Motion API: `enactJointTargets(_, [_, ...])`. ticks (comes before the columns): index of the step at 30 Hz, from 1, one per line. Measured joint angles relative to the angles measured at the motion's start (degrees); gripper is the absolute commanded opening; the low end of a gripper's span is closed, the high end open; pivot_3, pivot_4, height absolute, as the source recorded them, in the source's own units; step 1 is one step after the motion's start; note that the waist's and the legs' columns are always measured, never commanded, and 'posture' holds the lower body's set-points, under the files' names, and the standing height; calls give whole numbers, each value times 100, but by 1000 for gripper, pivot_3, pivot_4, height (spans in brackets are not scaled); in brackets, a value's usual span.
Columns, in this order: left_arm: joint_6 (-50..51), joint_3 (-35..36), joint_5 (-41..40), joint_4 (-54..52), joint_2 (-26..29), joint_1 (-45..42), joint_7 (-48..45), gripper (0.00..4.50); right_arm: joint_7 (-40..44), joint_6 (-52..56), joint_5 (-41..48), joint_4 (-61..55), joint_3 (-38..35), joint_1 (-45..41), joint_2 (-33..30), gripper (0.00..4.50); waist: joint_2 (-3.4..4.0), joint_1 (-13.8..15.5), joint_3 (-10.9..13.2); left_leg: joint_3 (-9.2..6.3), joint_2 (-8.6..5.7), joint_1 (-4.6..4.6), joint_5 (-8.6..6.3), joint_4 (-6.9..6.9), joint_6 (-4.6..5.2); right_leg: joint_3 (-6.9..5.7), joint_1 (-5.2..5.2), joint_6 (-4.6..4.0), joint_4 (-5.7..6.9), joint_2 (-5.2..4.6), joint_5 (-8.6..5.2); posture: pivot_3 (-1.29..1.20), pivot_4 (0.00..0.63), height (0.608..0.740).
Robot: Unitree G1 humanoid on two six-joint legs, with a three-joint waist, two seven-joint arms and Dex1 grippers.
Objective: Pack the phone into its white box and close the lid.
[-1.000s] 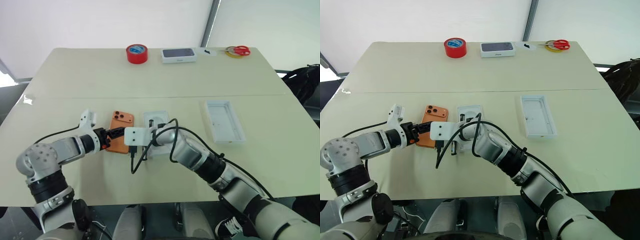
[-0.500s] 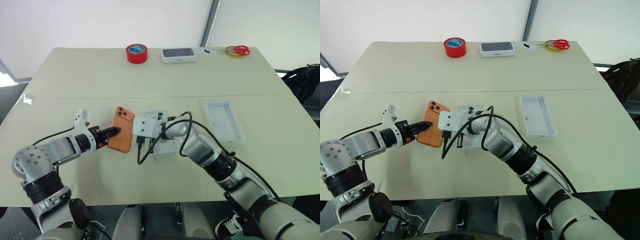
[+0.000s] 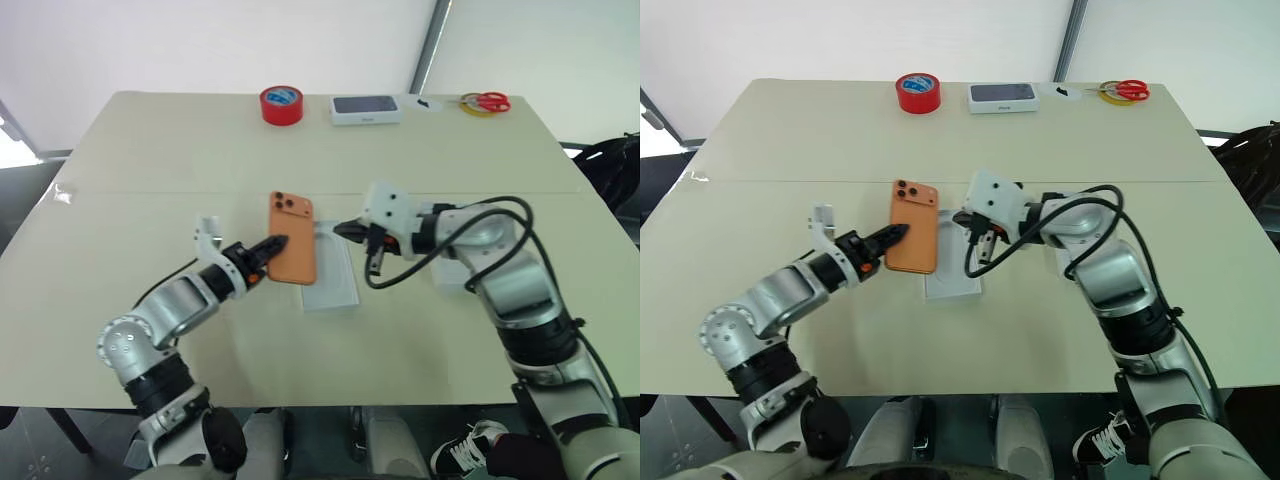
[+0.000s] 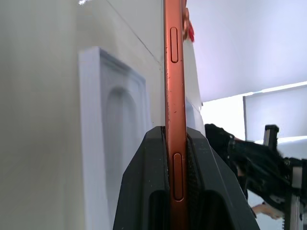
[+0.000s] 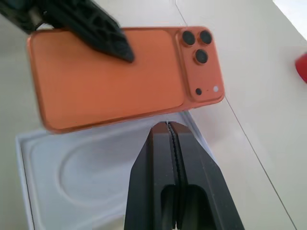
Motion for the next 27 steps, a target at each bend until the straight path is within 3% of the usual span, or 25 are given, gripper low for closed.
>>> enactJointTargets(6, [-873, -938, -16, -77, -160, 386, 521, 139, -148, -153, 36, 167, -71, 87, -298, 0, -1, 20, 0, 1, 4, -2, 3, 3, 1, 0, 1, -18, -4, 10, -11, 0, 150, 736])
enactJointTargets(20, [-1833, -2132, -16, 209, -53, 475, 574, 139, -209, -321, 305, 289, -127, 401, -597, 0, -1, 30, 1, -1, 0, -5, 1, 10, 7, 0, 8, -18, -11, 10, -12, 0, 150, 736])
enactJointTargets(23, [-1917, -2263, -20, 321, 66, 475, 572, 1327, -225, -359, 350, 328, -153, 473, -651, 0, -1, 29, 1, -1, 1, -4, 1, 9, 7, 0, 8, -18, -11, 12, -12, 0, 150, 736])
enactJointTargets(27, [-1985, -2388, -153, 320, 165, 475, 562, 3410, -255, -376, 392, 328, -153, 478, -680, 0, -1, 28, 1, -1, 2, -4, 1, 10, 7, 0, 8, -17, -11, 12, -12, 0, 150, 736])
